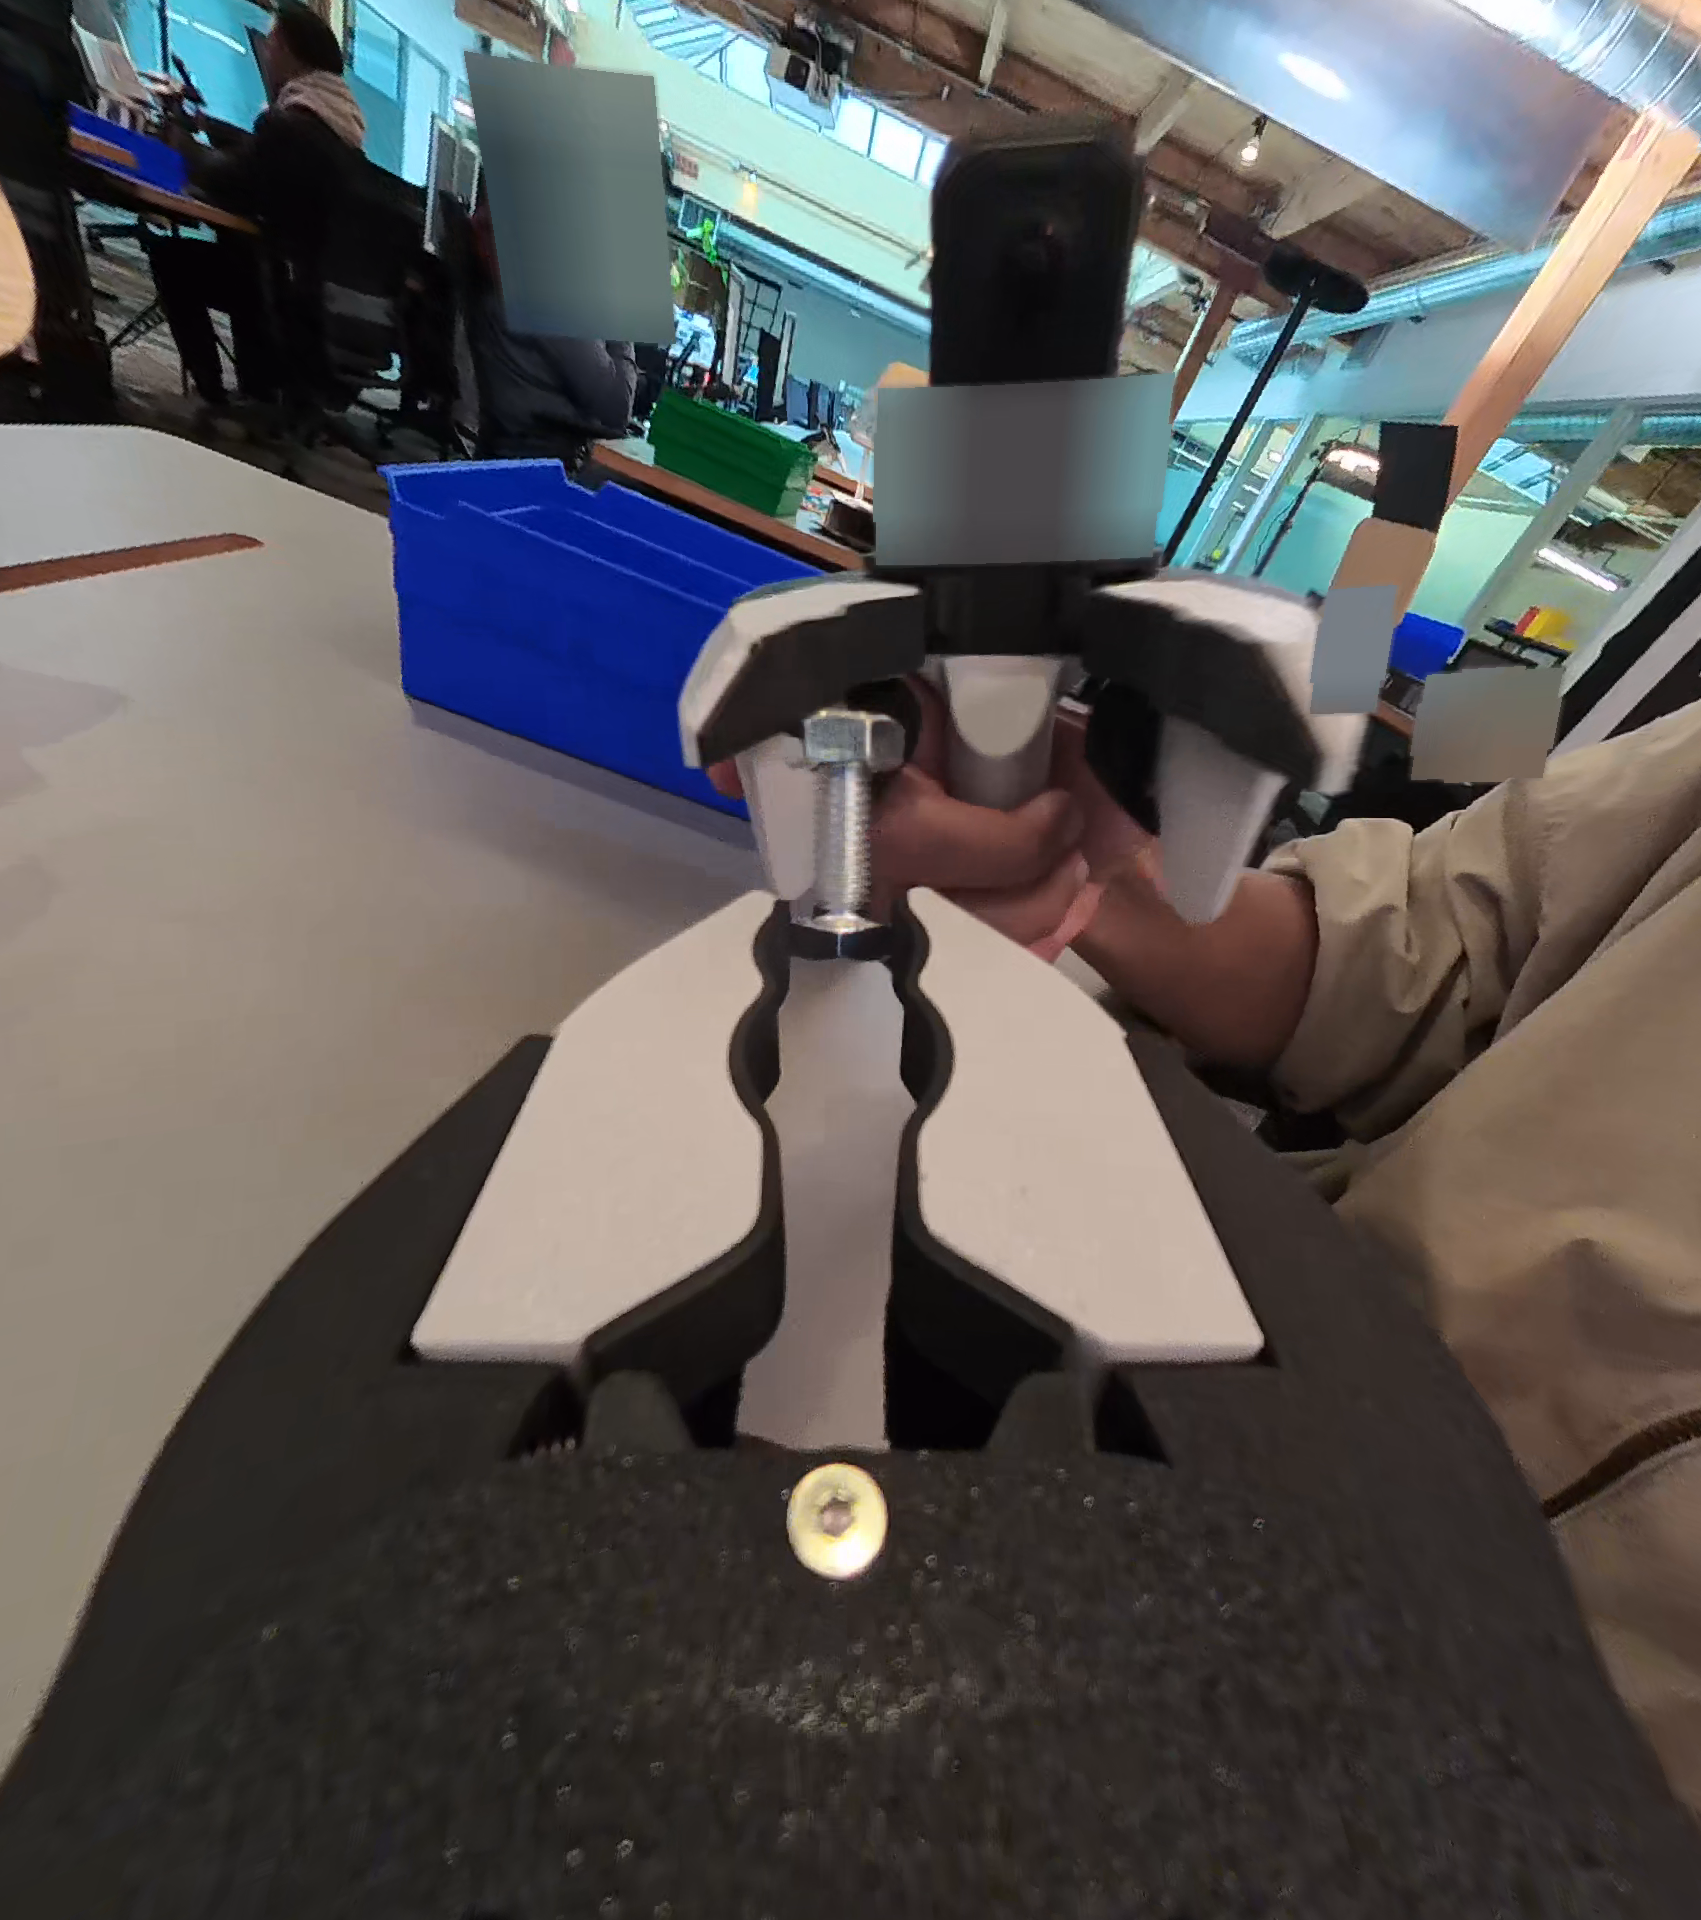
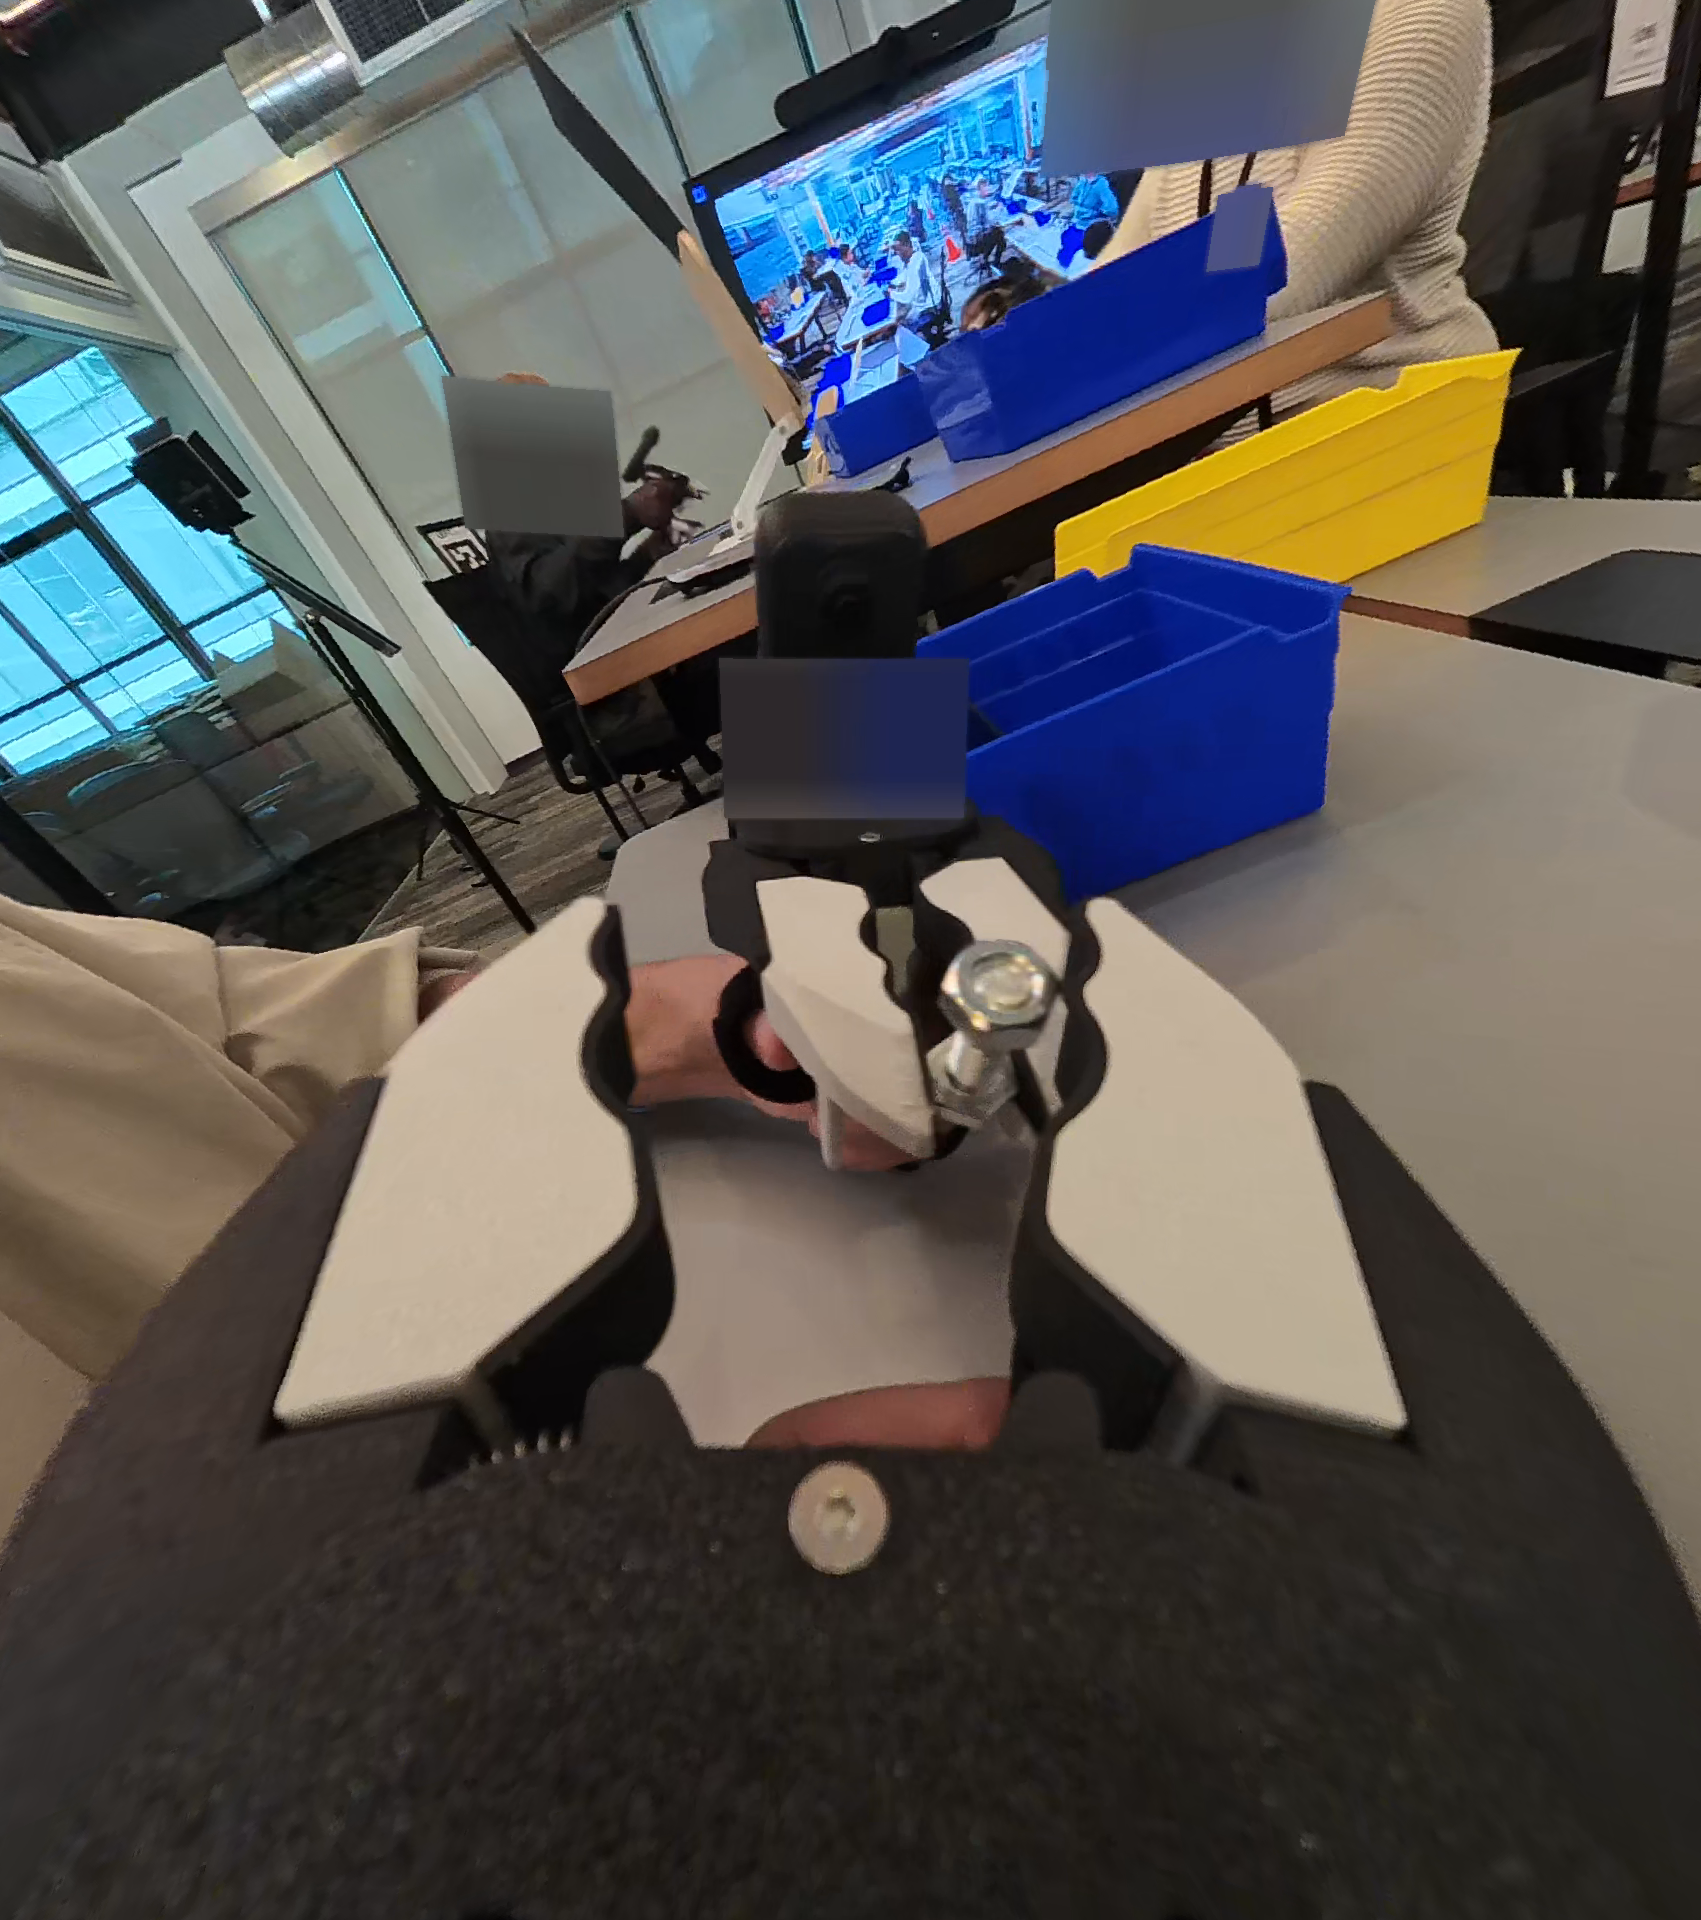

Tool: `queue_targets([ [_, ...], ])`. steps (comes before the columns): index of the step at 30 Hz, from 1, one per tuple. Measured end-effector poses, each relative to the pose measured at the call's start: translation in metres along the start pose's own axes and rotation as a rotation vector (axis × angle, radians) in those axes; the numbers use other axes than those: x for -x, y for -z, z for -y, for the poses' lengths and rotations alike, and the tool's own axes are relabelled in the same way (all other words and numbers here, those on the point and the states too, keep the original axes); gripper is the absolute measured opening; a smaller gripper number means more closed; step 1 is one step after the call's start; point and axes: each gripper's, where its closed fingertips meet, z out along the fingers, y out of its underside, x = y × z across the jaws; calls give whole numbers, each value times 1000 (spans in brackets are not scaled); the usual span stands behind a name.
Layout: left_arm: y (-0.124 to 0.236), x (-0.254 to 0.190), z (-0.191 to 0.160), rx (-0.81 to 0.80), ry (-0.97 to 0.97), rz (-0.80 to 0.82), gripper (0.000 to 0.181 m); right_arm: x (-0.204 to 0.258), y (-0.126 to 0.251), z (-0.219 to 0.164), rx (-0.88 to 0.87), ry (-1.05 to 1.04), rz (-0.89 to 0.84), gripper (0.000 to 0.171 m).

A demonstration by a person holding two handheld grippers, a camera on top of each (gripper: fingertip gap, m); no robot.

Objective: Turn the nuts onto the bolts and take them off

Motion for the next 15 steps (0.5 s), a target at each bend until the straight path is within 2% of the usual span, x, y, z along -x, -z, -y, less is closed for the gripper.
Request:
queue_targets([
  [3,10,13,8,-37,17,56,18,-2,3,0,4,16,-19,85],
  [5,23,24,17,-76,31,106,18,-1,7,3,-10,10,-5,74],
  [7,30,26,22,-91,23,108,18,-7,10,4,-15,9,-34,75],
  [15,4,-6,1,3,-12,-49,18,-3,-3,-8,19,-9,-2,75],
])
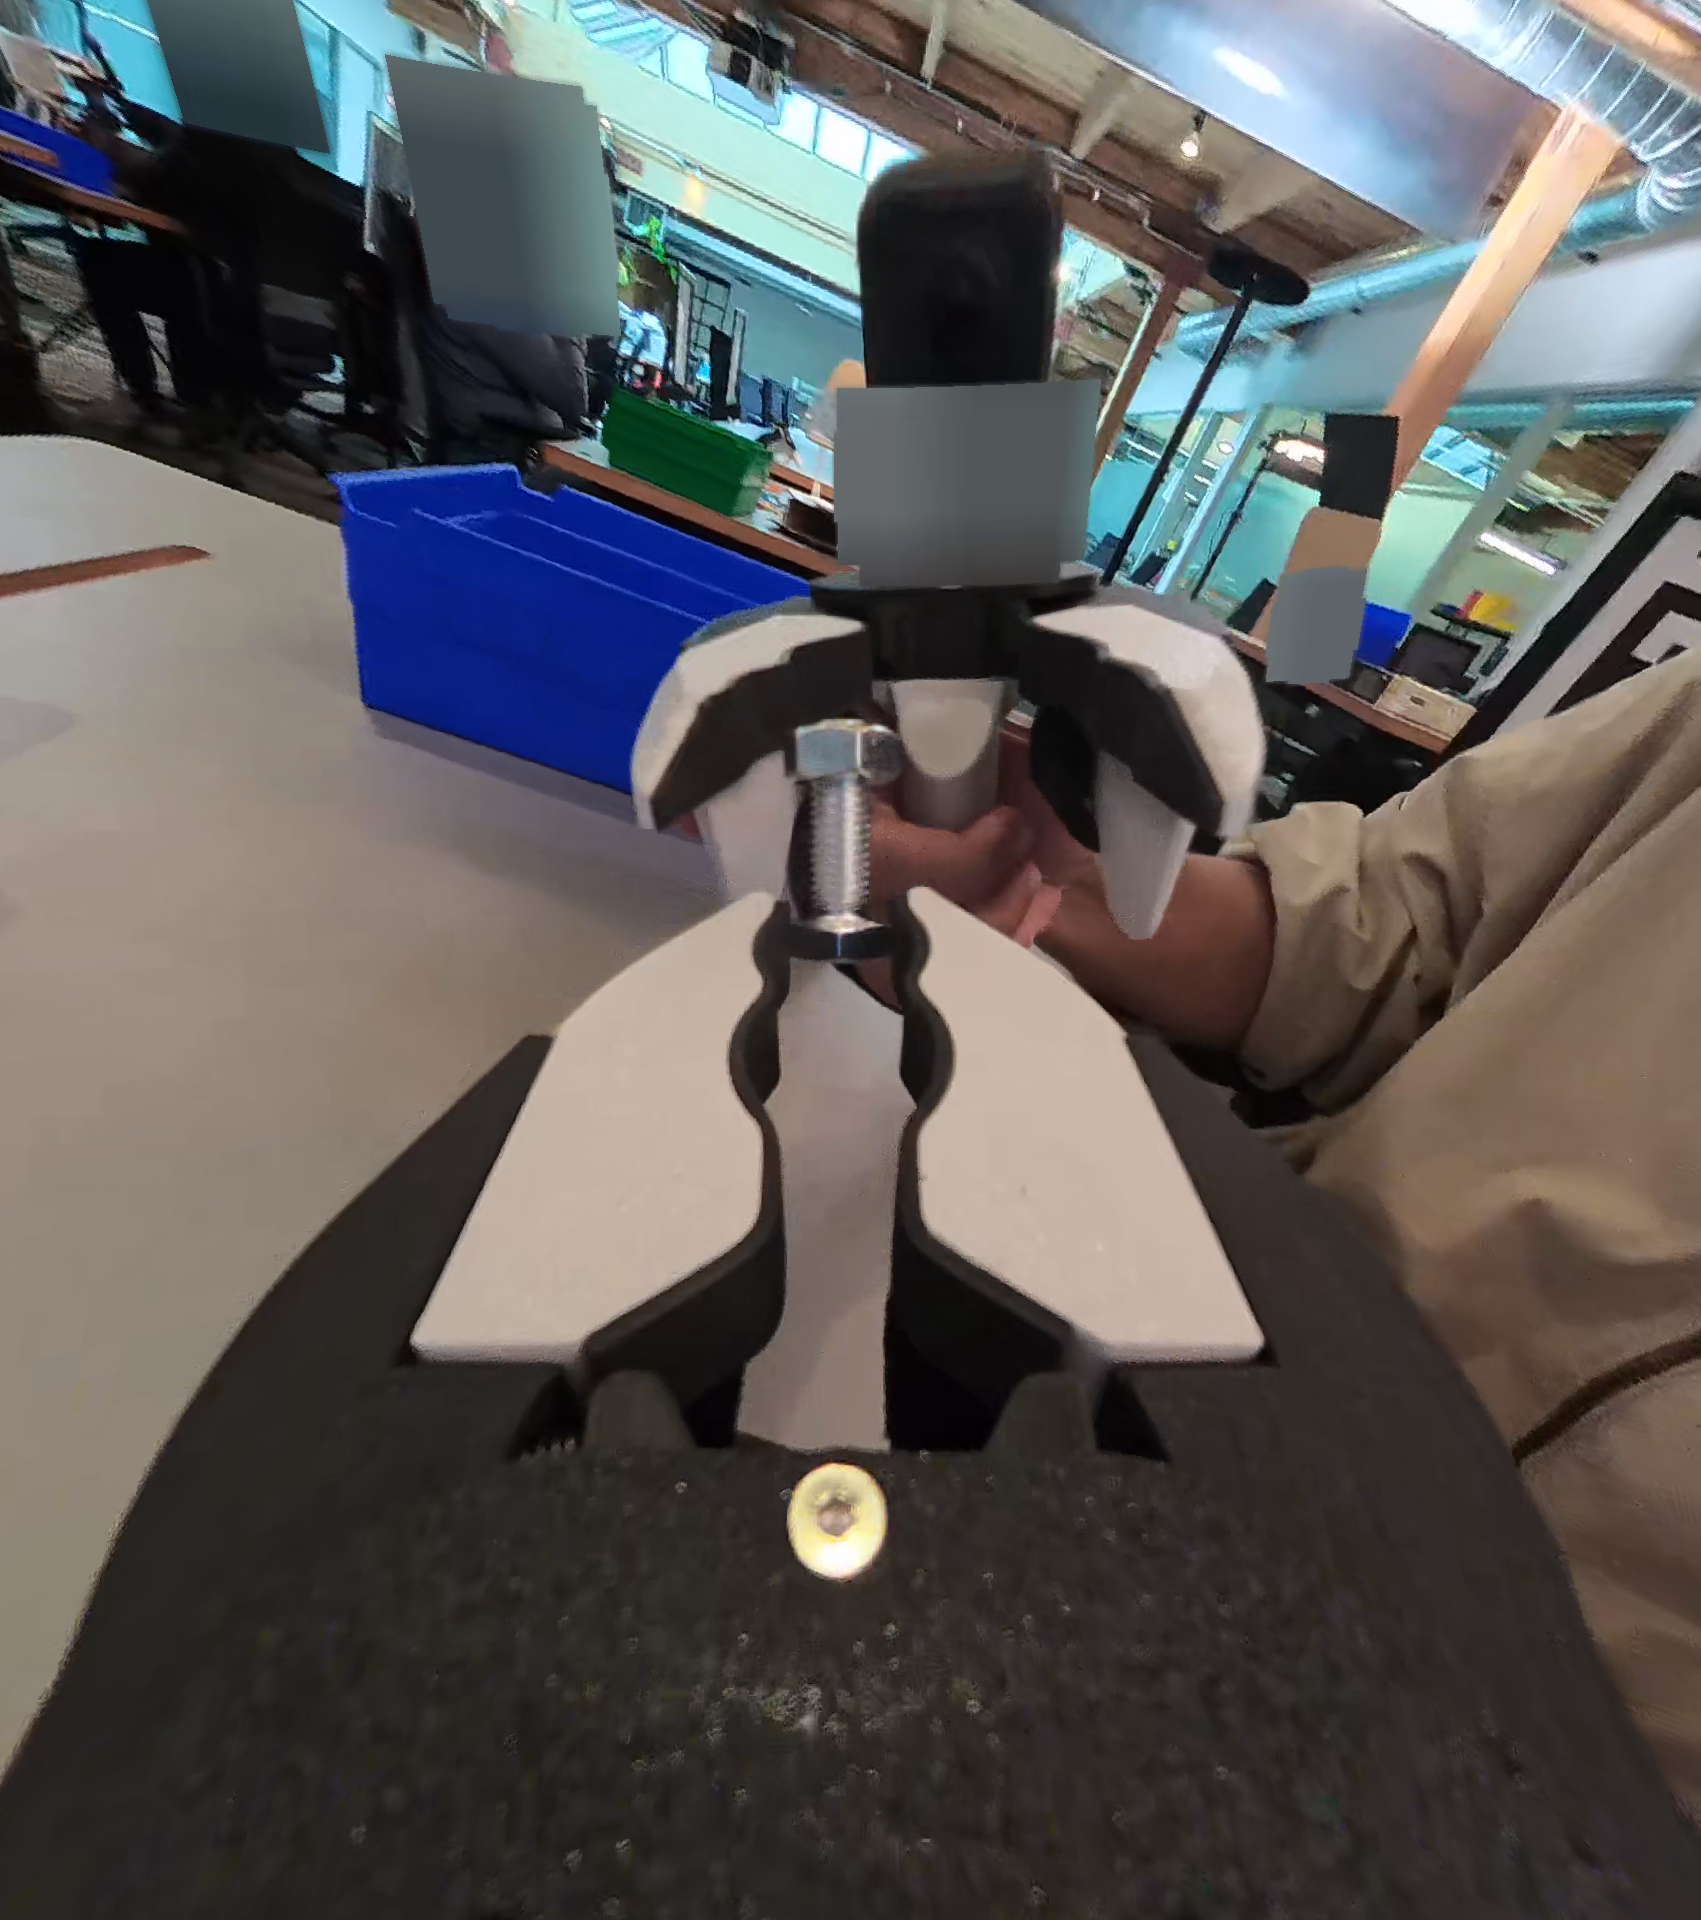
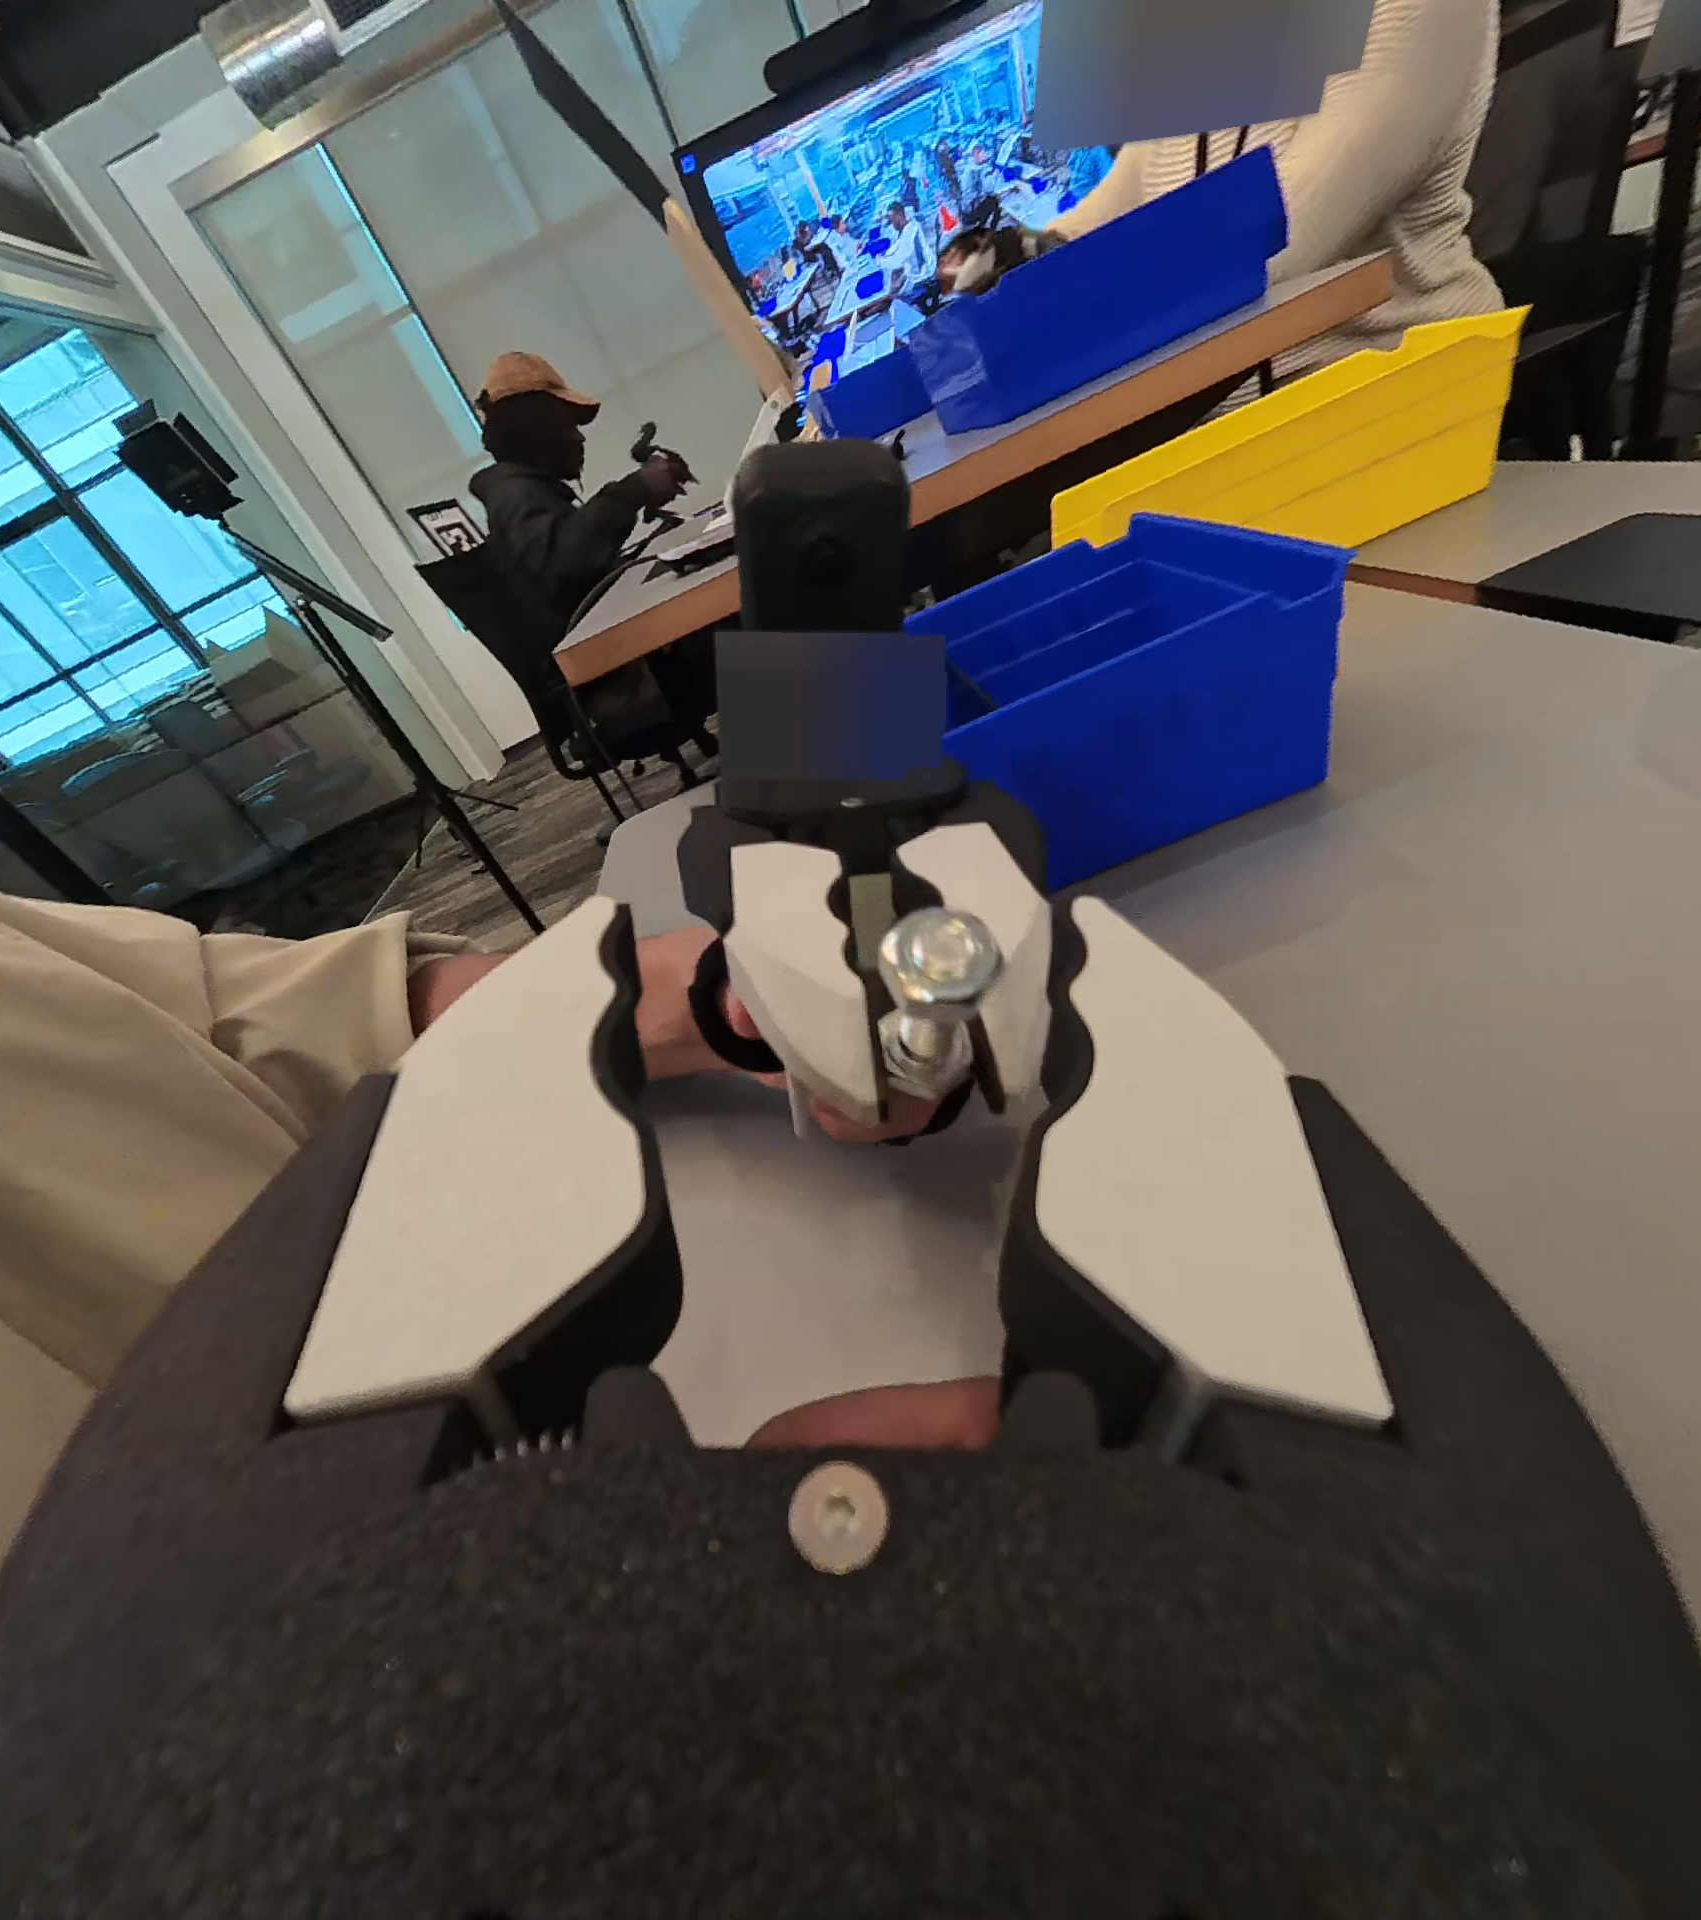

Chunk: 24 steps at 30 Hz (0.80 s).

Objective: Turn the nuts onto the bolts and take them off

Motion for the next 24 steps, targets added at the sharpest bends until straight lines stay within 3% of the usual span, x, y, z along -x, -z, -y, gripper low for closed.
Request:
queue_targets([
  [4,5,13,0,-1,15,63,18,1,-2,-2,11,18,-13,85],
  [6,16,24,10,-47,36,119,18,2,3,0,-2,19,3,72],
  [8,27,32,15,-68,39,154,18,-2,8,5,-26,5,-9,73],
  [22,4,8,-2,10,7,32,18,-5,3,-3,1,-12,-1,74],
  [24,2,14,-7,42,15,67,18,-1,0,-3,4,-15,11,83],
])
